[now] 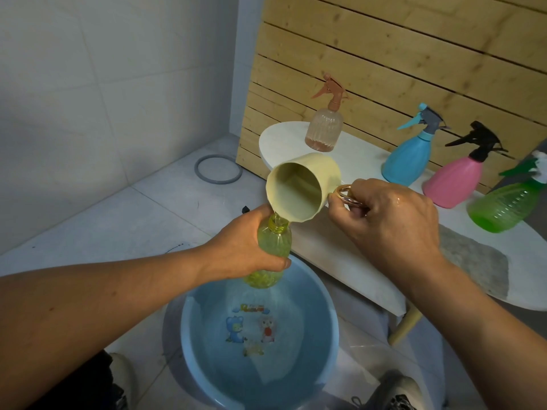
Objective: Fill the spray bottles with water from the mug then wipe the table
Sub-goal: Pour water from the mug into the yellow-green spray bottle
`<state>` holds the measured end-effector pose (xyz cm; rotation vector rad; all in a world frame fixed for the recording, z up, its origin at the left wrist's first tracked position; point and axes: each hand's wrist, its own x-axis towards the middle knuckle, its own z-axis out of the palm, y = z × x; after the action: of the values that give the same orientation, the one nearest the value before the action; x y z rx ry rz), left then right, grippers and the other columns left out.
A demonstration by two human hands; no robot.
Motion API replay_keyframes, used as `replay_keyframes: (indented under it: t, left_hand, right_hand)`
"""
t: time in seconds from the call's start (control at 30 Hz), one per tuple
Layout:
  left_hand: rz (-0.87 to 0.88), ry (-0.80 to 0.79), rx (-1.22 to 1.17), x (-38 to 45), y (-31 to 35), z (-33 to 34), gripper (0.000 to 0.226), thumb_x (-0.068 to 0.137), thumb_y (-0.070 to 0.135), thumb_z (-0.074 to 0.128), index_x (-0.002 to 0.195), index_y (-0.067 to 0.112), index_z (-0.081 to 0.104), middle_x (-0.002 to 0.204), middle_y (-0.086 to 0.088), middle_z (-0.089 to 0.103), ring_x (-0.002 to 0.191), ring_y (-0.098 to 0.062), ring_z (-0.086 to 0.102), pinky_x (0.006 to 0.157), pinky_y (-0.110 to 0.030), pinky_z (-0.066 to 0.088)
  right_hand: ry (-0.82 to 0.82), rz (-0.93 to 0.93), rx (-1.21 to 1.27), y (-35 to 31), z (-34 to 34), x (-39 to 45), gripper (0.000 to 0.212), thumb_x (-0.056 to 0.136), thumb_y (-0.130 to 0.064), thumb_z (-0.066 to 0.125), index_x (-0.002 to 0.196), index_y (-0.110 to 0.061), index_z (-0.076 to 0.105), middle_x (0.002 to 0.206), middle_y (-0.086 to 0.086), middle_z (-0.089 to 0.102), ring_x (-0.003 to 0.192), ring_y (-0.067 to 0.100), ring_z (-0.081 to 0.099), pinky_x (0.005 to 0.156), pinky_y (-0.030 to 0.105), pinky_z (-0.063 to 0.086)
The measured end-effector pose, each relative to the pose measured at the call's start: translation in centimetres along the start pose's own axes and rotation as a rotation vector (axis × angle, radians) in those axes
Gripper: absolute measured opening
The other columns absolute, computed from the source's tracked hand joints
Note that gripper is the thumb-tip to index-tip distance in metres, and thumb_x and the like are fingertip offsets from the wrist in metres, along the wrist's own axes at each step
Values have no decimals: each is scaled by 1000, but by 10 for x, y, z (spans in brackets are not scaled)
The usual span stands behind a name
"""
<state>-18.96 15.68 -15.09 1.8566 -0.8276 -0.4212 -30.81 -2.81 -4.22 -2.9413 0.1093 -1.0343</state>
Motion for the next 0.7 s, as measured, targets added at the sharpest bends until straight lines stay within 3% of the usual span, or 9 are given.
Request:
replay_keyframes:
  t: [0.43,0.7]
  left_hand:
    - [-16,6,-13,-1,3,0,64,66,34,95,115,46,55,103,21,67,97,-2,67,77,-22,57]
    - [-28,12,-6,-2,5,0,63,66,33,95,113,45,56,102,21,67,96,1,67,74,-17,55]
  right_hand:
    - [25,-55,-43,1,0,0,41,95,-42,55,62,-26,37,55,-8,35,52,14,34,50,24,17]
    - [35,-91,-74,3,1,-1,40,97,-45,52,65,-26,40,57,-7,38,54,16,38,52,27,27]
